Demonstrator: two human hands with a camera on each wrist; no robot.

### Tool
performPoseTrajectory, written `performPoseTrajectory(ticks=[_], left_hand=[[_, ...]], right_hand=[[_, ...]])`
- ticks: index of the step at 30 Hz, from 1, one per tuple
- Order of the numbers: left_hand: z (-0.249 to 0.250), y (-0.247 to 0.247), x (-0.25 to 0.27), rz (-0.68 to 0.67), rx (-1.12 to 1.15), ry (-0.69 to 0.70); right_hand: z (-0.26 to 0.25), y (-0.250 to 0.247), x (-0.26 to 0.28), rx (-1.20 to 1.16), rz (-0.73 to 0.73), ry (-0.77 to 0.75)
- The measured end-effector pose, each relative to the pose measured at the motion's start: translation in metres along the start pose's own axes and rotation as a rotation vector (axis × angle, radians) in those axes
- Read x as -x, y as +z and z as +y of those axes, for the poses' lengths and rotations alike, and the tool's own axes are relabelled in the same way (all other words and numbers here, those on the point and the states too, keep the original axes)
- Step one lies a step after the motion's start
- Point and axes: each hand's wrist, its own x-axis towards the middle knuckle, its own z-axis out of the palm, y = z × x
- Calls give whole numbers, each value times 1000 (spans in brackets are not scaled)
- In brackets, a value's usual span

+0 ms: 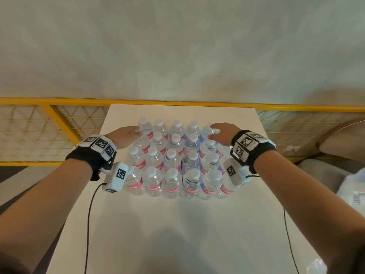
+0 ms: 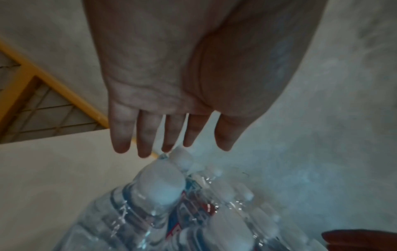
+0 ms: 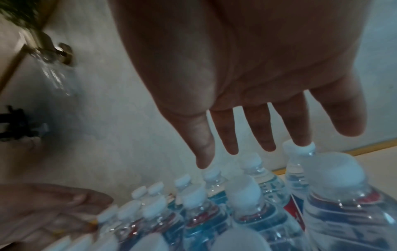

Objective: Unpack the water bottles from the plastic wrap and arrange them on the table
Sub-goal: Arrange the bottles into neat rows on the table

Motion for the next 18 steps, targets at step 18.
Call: performPoseTrajectory(ticks=[18], left_hand=[[95,138,77,56,-514,482]], right_hand=[[17,74,87,-40,61,-165]])
